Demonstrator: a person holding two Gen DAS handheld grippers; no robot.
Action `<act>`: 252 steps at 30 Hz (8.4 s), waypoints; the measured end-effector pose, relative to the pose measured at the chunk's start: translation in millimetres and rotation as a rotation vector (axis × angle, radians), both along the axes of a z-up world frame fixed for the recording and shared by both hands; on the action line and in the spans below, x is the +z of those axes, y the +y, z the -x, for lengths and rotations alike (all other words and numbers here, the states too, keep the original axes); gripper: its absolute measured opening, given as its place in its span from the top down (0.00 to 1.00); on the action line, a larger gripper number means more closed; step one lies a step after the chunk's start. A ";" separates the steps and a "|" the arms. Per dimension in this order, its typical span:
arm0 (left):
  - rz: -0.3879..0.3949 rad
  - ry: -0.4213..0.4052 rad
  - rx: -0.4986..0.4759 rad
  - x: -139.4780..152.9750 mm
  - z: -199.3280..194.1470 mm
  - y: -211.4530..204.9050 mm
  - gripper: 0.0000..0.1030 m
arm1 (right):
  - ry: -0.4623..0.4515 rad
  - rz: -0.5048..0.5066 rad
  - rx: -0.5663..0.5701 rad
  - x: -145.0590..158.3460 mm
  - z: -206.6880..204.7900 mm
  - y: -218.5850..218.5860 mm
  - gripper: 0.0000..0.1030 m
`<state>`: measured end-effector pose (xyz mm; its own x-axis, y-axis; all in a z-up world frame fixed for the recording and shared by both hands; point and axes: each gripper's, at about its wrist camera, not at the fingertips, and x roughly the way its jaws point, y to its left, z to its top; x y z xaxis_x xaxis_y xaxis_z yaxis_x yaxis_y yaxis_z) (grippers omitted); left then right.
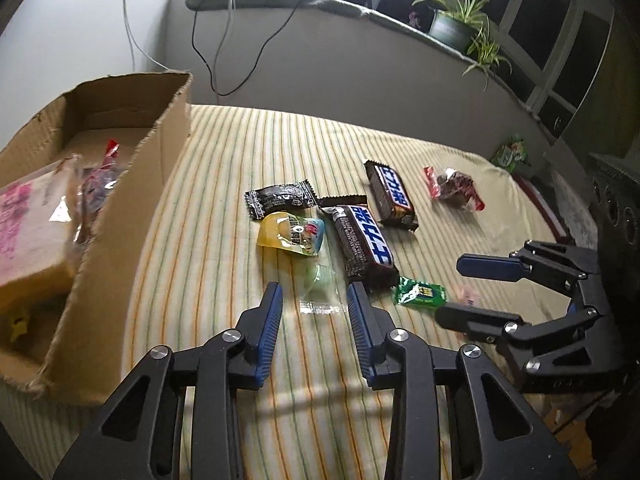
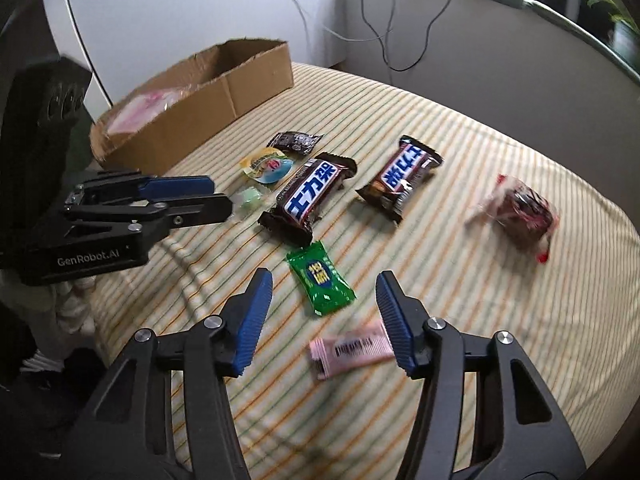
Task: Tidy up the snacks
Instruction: 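Move both open tools back to the remaining chocolate bars, then grasp the green candy packet with the right tool while the left tool grasps the clear small cup, then carry both items over the cardboard box and open both tools, then move both open tools back to the snacks on the bed, then grasp the pink candy with the right tool while the left tool grasps a chocolate bar, then carry the pink candy and chocolate bar into the box and open both tools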
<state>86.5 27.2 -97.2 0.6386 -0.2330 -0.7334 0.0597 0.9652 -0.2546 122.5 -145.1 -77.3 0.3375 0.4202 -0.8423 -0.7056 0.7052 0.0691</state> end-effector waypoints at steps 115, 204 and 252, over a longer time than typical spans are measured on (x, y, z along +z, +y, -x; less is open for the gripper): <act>-0.065 -0.138 0.322 60.7 -7.4 145.3 0.72 | -0.055 -0.098 0.104 50.4 -93.7 204.2 0.50; -0.072 -0.001 -0.080 -1.4 -42.0 -44.3 0.73 | 0.008 0.029 -0.284 -8.7 10.0 -27.9 0.80; -0.078 -0.133 0.271 61.0 -5.1 126.3 0.73 | -0.107 -0.084 0.022 64.1 -63.1 186.0 0.80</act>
<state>91.6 153.4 -36.2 0.7615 0.0131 -0.6480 -0.1750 0.9668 -0.1861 185.5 40.9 -13.2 0.4130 0.4963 -0.7637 -0.7275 0.6842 0.0512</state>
